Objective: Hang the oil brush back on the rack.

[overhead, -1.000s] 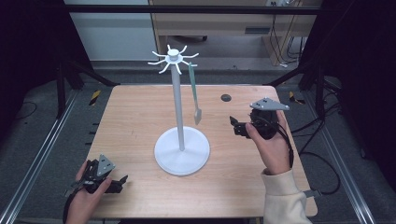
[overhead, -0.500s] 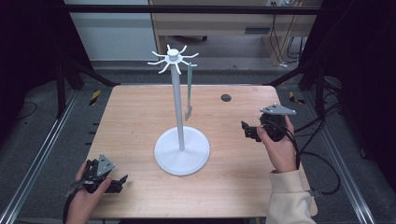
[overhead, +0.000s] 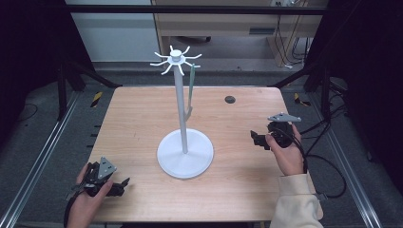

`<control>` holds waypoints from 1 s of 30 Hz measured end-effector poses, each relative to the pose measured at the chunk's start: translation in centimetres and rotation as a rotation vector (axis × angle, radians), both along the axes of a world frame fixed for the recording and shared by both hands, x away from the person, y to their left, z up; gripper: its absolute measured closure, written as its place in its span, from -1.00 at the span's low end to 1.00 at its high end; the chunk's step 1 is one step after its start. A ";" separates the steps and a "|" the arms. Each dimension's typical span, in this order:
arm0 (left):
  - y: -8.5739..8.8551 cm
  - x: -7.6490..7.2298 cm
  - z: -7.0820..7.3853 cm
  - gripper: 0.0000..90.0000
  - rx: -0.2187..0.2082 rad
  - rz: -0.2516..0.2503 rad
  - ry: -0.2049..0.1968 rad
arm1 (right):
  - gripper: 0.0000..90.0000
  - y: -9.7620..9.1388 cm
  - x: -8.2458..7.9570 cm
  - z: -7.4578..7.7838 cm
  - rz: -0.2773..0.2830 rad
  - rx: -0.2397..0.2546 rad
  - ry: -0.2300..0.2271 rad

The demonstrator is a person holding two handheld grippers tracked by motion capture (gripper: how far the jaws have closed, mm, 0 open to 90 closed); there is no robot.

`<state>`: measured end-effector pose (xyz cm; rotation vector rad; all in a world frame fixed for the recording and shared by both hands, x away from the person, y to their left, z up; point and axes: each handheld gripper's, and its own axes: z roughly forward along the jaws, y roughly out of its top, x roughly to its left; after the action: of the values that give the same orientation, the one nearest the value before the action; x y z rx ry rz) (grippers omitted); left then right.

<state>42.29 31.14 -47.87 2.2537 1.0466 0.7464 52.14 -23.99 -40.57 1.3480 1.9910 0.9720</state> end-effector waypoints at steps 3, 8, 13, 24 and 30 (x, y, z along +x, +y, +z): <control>0.0 0.0 0.0 -0.93 0.000 0.000 0.000 | -0.75 -0.1 0.2 -0.7 0.001 -0.006 0.008; 0.0 0.0 0.0 -0.93 0.001 -0.001 0.000 | -0.75 -0.1 0.5 -1.8 0.010 -0.012 0.036; 0.0 0.0 0.0 -0.93 0.002 -0.002 0.000 | -0.75 0.1 0.7 -2.8 0.021 -0.023 0.058; -0.1 0.0 0.0 -0.93 0.005 -0.004 0.000 | -0.73 1.1 1.1 -5.1 0.060 -0.023 0.098; -0.1 0.0 0.0 -0.93 0.005 -0.005 0.003 | -0.73 2.2 1.2 -6.0 0.121 -0.016 0.133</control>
<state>42.29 31.03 -47.91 2.2617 1.0408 0.7449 53.32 -21.74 -46.55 1.3278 2.1971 0.9387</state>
